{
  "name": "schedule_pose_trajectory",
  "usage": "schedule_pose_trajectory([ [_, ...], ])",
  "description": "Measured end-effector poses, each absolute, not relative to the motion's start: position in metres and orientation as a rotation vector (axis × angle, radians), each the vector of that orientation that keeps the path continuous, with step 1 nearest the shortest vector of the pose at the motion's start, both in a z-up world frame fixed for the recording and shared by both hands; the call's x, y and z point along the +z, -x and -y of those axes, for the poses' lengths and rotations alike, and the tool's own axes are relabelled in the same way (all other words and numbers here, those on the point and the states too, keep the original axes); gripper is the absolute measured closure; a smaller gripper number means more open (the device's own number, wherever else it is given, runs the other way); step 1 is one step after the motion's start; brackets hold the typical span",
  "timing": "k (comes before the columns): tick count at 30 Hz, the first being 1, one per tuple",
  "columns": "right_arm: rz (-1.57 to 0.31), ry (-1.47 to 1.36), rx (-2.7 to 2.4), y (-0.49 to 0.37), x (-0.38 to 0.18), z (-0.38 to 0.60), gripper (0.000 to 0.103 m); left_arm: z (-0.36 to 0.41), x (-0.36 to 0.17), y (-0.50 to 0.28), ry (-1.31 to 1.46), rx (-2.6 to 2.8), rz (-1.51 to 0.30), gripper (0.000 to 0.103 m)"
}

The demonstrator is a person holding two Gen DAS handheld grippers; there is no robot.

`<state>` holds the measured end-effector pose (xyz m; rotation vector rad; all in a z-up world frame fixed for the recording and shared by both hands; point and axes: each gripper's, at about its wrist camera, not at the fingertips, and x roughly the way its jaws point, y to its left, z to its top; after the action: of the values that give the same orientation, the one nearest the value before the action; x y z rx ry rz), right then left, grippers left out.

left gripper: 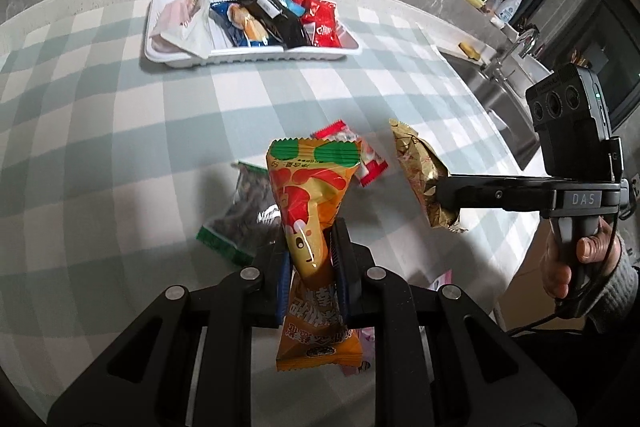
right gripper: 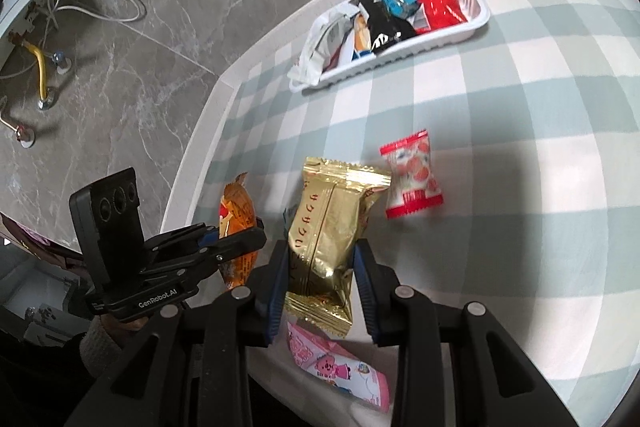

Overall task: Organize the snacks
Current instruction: 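Carry both packets to the white tray and lower them in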

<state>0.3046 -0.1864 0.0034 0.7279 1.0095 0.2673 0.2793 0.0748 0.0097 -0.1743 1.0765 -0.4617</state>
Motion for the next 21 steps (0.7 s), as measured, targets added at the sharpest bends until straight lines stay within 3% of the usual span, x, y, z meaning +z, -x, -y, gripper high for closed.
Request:
schedule_pose_trajectory([
  [21, -0.963, -0.741, 0.258, -0.355, 0.017, 0.227, 0.068, -0.083, 0.023, -0.346, 0.189, -0.426, -1.046, 0.087],
])
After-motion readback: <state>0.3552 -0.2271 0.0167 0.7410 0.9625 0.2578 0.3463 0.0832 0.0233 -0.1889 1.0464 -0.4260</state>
